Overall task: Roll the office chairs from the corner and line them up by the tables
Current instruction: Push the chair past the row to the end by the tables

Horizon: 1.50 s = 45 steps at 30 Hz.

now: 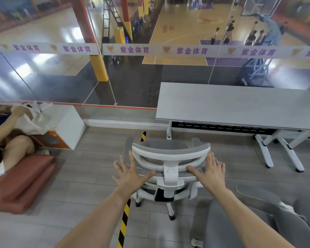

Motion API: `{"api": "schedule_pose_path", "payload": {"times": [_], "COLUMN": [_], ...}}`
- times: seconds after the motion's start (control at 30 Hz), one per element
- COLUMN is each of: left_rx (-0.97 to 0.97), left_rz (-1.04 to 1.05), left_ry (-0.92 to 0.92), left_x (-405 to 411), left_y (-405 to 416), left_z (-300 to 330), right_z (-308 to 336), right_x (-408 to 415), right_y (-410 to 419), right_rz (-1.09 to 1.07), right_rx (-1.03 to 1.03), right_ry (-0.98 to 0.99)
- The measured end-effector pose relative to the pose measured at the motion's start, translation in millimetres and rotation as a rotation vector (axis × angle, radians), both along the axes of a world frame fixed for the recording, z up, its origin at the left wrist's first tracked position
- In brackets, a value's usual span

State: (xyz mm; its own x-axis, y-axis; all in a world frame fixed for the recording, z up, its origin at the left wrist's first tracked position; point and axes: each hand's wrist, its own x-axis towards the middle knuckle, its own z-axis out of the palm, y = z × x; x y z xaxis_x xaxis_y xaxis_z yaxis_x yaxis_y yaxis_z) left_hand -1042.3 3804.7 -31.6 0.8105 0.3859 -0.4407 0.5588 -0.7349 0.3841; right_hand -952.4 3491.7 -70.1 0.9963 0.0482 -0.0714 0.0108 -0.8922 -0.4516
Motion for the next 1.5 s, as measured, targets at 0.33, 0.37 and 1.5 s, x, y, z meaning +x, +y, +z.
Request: {"api": "schedule_pose_path", "payload": {"times": [0.33,0.37,1.5], "left_rx": [0.012,0.028,-0.057], "left_rz": [-0.025,-0.029,-0.128], "left_ry": [0.024,0.016,0.056], "left_x": [-45.7,-52.4,14.0], "left_y": [-10.6,-12.4,7.8], "left_z": [-0.2,-0.7,1.6], "right_z": [0.3,0.9,0.6], "right_x": [-52.2,-59.7,-26.2], "right_y": [-12.2,-14.0,-3.6], "right_rz": [0.012,0.013,-0.099], "right_rx": [0.023,0.026,0.059], "right_ry": [0.021,0.023,0.036]}}
